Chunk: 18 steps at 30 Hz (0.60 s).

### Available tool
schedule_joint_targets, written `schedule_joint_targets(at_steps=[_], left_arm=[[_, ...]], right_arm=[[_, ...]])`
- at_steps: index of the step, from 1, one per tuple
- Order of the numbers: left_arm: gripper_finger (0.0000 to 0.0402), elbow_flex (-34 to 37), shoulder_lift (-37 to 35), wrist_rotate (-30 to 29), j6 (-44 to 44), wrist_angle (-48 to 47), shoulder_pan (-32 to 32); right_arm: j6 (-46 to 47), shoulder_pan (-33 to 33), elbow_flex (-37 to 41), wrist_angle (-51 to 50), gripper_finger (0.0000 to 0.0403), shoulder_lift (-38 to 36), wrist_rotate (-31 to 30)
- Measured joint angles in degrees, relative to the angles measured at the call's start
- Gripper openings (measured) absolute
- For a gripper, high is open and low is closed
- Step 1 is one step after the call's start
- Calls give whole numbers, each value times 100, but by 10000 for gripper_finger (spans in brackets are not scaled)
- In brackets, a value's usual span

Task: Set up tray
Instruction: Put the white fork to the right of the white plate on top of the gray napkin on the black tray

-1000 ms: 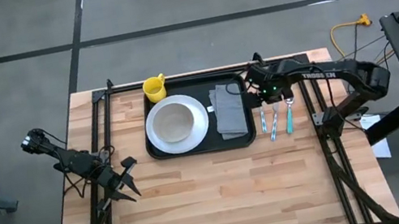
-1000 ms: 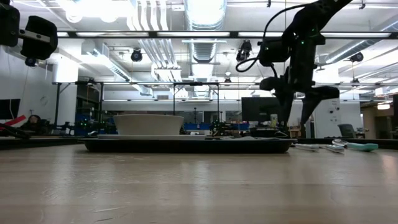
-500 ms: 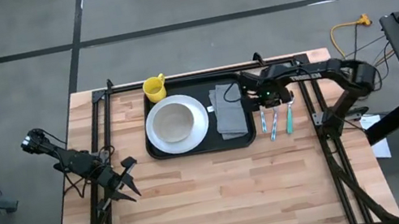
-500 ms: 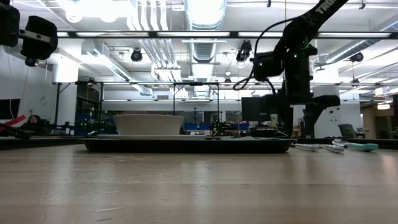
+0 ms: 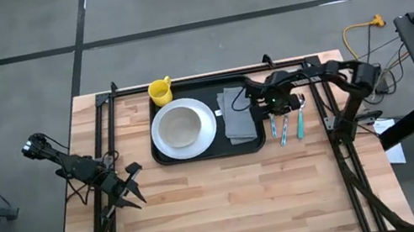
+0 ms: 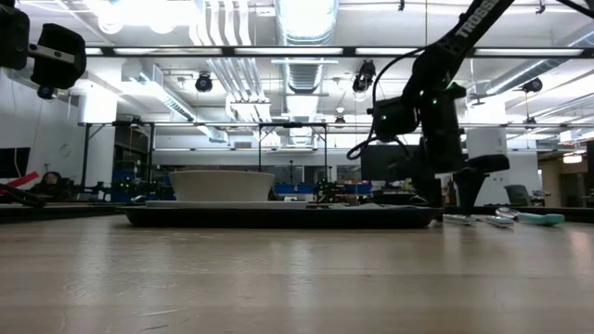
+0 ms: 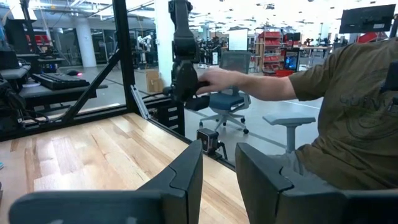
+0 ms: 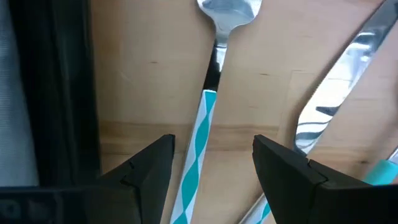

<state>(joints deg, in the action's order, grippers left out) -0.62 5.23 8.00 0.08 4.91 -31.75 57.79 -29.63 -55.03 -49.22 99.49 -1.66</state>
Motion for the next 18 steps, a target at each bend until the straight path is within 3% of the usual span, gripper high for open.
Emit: schedule_joint_targets(at_steps=[18], left_arm=[[77,0,0,-1,0,0,0]], right_arm=[[-99,13,-14,34,210,189,19]])
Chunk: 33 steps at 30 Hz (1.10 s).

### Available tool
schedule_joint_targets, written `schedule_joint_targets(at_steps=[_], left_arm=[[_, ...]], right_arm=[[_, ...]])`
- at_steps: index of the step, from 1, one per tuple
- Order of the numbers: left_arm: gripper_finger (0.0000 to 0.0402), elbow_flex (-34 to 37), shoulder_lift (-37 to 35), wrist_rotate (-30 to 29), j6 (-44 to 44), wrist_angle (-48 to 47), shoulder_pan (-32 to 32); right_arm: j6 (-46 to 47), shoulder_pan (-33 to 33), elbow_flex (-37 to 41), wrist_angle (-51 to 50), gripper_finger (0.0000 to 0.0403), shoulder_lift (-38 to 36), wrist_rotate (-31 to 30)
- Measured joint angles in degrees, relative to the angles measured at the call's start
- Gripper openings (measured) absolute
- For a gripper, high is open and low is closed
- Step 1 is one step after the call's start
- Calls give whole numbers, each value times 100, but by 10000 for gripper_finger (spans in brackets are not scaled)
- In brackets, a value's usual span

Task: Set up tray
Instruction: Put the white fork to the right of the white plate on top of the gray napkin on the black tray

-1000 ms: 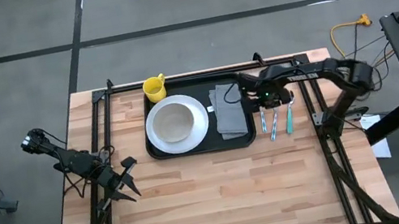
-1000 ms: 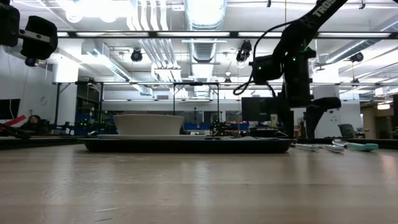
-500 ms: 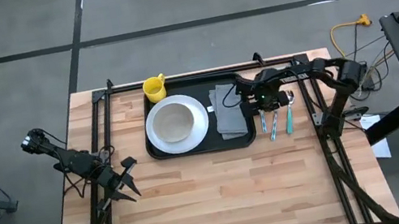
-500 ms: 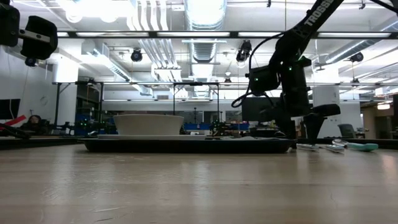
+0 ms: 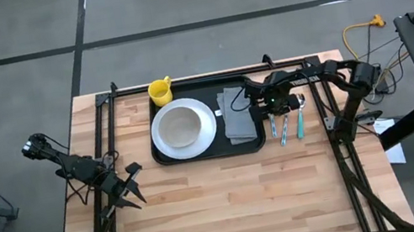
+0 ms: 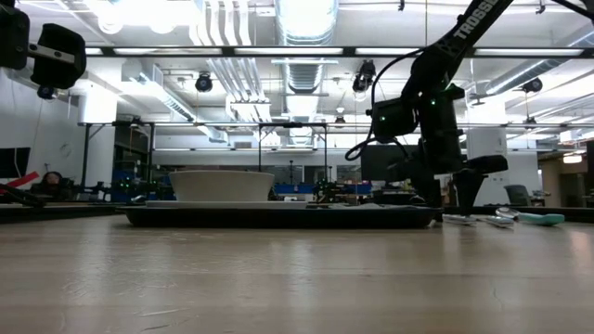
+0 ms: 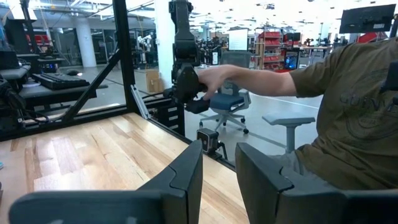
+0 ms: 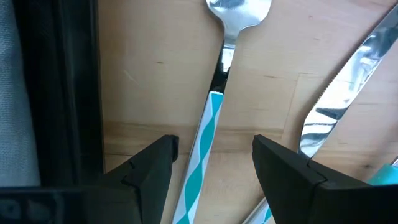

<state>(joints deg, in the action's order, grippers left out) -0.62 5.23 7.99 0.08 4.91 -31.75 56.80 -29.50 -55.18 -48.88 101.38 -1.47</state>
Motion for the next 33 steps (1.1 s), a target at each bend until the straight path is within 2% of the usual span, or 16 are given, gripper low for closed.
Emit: schedule_joint_targets(at_steps=[5,8,11,16,17,24,33], left_arm=[[77,0,0,2,0,0,0],[77,0,0,1,0,0,0],[77,0,0,0,0,0,0],[77,0,0,0,0,0,0],[77,0,0,0,0,0,0],[77,0,0,0,0,0,0],[77,0,0,0,0,0,0]], right_arm=[[20,9,2,13,206,2,21],[28,9,2,38,185,6,160],[33,13,6,73,140,11,284],[3,24,4,133,33,11,331],[-25,24,2,129,25,11,318],[-22,23,1,5,16,-110,298],[342,0,-399,-1052,14,-352,252]])
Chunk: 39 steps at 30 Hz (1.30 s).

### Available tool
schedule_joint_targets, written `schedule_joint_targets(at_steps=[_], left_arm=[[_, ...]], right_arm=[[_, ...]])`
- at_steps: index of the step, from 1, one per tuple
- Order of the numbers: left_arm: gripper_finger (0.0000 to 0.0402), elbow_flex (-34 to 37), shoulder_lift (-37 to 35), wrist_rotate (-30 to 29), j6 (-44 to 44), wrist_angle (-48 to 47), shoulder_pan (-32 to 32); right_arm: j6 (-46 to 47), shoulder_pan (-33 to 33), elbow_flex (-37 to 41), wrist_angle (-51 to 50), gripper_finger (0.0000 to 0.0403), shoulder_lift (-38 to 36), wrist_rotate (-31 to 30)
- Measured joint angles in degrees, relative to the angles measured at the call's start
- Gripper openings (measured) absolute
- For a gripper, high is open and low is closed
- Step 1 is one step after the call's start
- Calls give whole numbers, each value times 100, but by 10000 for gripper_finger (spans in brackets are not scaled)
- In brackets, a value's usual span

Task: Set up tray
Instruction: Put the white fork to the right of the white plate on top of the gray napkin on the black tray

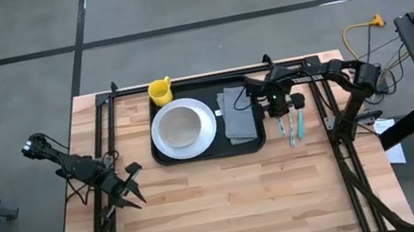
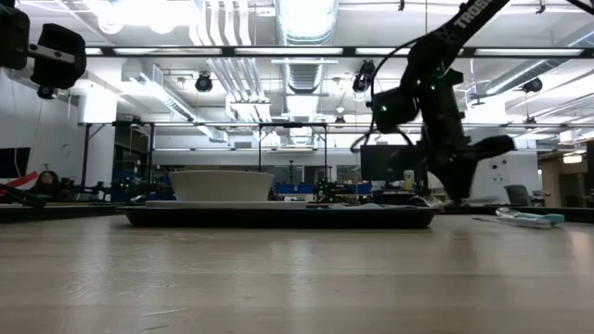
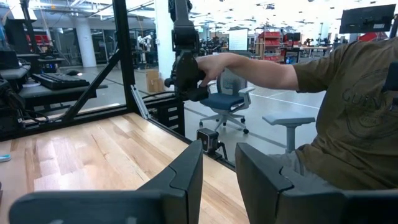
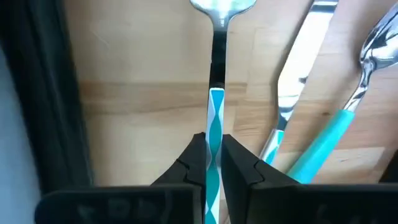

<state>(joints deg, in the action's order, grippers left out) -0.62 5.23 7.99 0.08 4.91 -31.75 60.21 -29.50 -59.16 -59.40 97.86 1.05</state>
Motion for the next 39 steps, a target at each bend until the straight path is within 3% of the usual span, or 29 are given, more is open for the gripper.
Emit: schedule_joint_targets(at_steps=[15,24,39], left_arm=[[77,0,0,1,0,0,0],[77,0,0,2,0,0,0],[77,0,-2,0,0,-1,0]], right_arm=[[933,434,-785,185,13,-9,46],[1339,696,-869,1128,13,-1,47],[951,700,-1500,1518,13,1005,61]])
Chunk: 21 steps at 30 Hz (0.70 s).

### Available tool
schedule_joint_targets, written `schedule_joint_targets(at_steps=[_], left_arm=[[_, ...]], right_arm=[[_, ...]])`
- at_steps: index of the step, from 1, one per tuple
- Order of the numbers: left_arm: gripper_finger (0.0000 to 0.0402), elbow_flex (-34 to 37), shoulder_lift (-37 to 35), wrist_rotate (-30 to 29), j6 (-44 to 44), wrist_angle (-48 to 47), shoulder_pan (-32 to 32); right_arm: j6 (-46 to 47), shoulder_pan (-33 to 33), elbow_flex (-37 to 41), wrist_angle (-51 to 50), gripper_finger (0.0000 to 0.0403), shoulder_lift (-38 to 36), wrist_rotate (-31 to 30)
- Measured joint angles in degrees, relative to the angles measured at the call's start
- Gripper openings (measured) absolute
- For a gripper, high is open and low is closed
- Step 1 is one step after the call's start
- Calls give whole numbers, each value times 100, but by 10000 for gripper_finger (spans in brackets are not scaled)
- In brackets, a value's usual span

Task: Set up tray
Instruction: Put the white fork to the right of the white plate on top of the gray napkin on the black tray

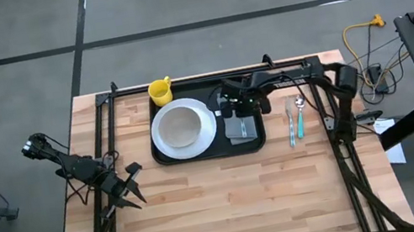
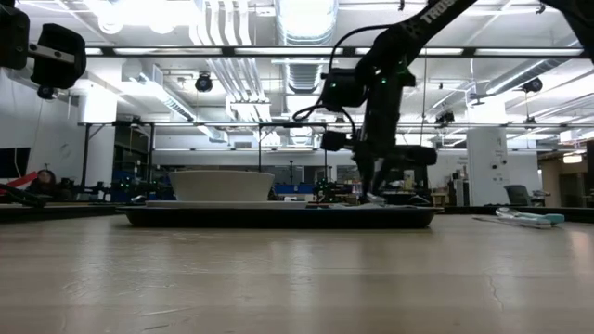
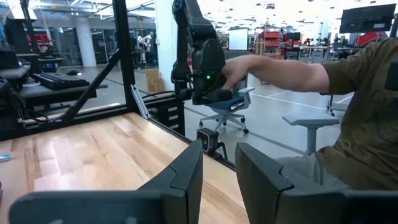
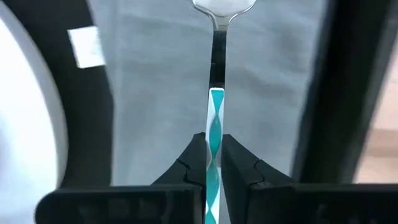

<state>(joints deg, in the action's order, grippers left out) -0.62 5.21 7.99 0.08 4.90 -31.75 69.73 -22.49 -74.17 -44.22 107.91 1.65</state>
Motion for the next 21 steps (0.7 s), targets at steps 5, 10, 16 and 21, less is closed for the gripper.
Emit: schedule_joint_targets(at_steps=[5,10,16,21], left_arm=[[77,0,2,0,0,0,0],[77,0,2,2,0,1,0],[77,0,2,1,0,1,0],[77,0,1,1,0,1,0]], right_arm=[[-129,-33,-409,-179,13,346,-15],[-148,-60,-595,-681,13,602,-31],[-197,-73,-595,-581,13,739,-14],[-200,-84,-593,-530,13,710,-18]])
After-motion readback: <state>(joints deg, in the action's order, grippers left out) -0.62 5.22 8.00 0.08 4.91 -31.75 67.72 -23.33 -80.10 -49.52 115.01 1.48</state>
